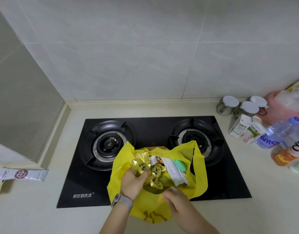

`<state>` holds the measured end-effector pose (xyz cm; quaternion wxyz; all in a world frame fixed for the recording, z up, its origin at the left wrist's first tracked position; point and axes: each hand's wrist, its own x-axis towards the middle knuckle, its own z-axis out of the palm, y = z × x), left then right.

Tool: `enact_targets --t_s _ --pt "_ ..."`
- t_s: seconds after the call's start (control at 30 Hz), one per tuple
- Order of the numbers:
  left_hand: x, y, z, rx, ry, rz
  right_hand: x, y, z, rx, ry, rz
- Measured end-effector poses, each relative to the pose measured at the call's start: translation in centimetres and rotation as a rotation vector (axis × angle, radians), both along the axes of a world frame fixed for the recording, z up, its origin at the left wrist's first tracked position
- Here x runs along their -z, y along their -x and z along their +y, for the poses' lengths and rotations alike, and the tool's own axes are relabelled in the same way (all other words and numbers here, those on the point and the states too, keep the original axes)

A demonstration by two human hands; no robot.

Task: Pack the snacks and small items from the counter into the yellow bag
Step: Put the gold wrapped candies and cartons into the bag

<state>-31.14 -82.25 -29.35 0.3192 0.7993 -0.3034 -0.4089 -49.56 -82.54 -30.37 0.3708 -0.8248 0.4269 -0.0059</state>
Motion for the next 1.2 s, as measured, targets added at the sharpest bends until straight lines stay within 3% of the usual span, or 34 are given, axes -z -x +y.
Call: enact_targets --t_s 0.17,0.4,0.8,1.0,1.2 --pt "-0.7 -1.2 -1.4 0.155 -0.091 -0.164 -0.7 0.0 -0.1 0.021 0.024 -0.073" --pt "-1.3 -0.8 -1.5 0.328 -0.426 -0.478 -1.4 -0.4 -0.2 0.008 0.047 -0.076" --pt "-2.4 -0.7 -0.5 0.324 -0.365 -0.650 -0.7 0.2 -0.9 0.060 0.020 -0.068" --pt "-3.6 0.1 0.9 0.165 -0.333 -0.725 -1.1 0.3 -1.5 0.035 -0.025 -0.053" --pt "-5.3 -1.2 6.0 -0.034 -0.018 -0.535 -2.2 -1.0 -1.9 0.008 -0.035 -0.155"
